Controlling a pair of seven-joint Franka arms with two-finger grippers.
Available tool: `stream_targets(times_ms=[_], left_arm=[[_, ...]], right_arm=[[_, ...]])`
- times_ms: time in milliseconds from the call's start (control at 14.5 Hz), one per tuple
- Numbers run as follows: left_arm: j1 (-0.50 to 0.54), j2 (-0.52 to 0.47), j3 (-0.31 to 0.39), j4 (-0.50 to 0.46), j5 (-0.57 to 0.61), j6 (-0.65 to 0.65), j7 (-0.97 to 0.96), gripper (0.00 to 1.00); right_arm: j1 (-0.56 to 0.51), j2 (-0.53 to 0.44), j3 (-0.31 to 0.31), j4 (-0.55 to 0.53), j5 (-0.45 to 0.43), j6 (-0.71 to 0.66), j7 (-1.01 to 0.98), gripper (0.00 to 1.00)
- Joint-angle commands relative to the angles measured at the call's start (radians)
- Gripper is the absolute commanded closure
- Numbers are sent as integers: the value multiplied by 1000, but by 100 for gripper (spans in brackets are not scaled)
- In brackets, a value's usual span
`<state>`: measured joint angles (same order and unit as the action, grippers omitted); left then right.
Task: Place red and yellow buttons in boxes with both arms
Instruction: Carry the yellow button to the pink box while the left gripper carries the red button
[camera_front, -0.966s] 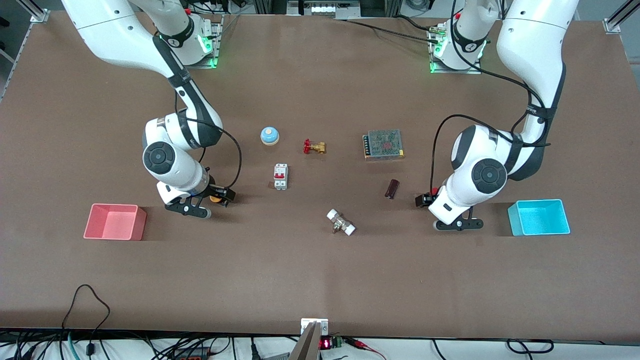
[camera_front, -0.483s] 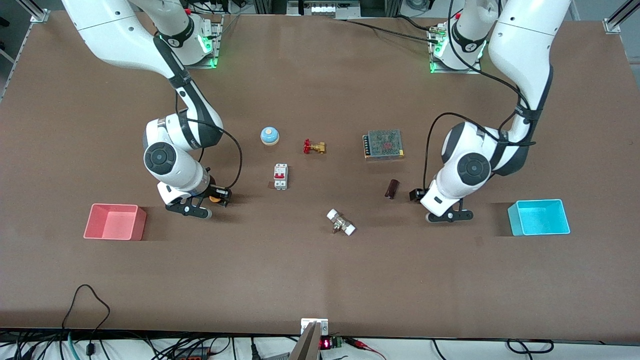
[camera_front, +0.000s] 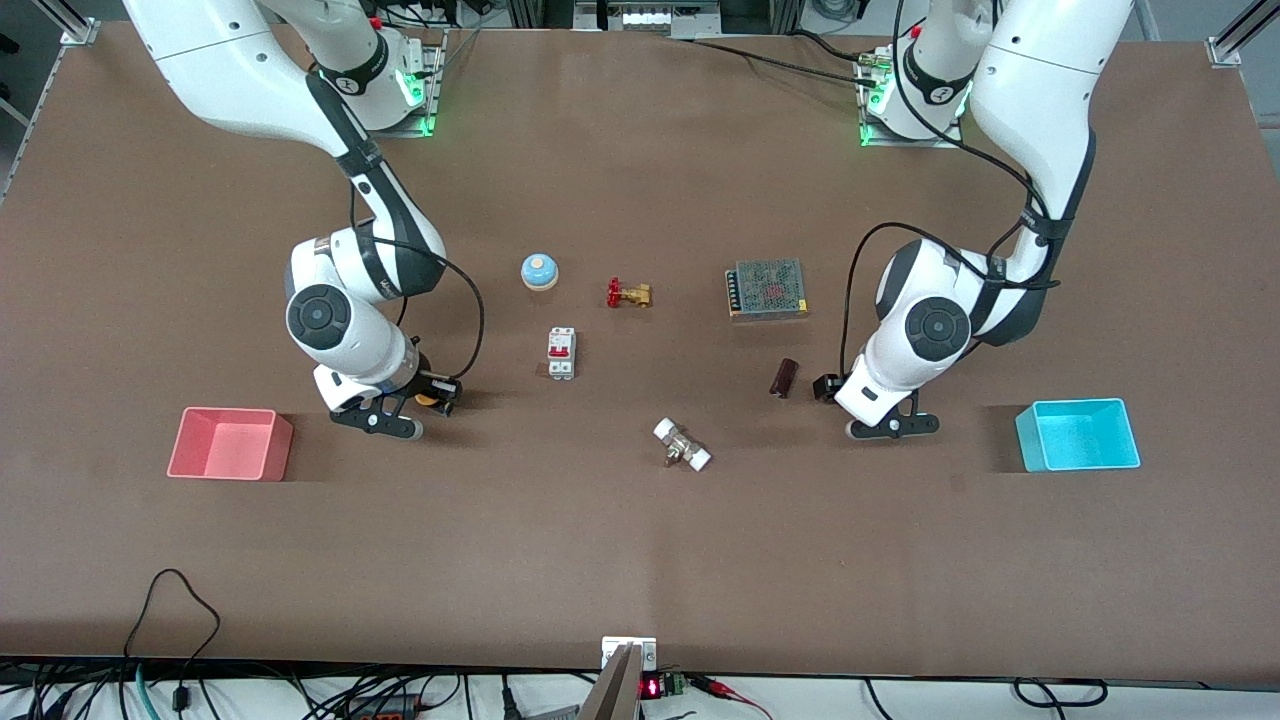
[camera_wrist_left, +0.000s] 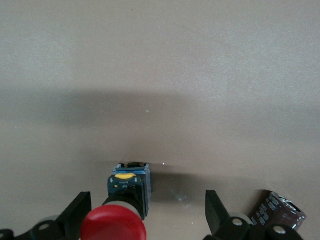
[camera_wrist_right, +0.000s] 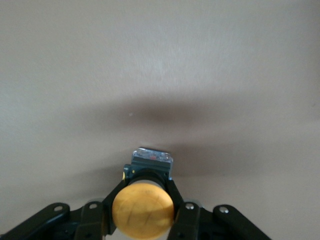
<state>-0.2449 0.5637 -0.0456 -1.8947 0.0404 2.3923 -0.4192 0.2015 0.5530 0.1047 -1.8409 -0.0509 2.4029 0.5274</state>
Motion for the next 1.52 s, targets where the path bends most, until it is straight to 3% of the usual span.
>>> stream_targets(times_ms=[0, 207, 276, 552, 759, 1103, 1448], left_arm=[[3, -33, 9, -44, 22, 13, -9, 0], [10, -33, 12, -49, 45, 16, -3, 9], [10, -31, 12, -49, 47, 19, -3, 15], [10, -30, 12, -50, 47, 28, -3, 63], [7, -37, 10, -49, 59, 27, -3, 83], [41, -79, 13, -15, 59, -17, 42, 86], [192, -77, 13, 182, 59, -272, 311, 86]], right_arm=[[-39, -83, 4, 49, -3, -141, -96, 77], [-92, -131, -3, 164, 2, -344, -260, 77], [-120, -139, -5, 196, 2, -390, -315, 76], [-253, -145, -5, 261, 35, -447, -498, 76], [-316, -134, -7, 262, 37, -438, -549, 76], [-366, -71, -14, 295, 26, -420, -616, 76], [-378, -42, -16, 293, 23, -367, -647, 76]])
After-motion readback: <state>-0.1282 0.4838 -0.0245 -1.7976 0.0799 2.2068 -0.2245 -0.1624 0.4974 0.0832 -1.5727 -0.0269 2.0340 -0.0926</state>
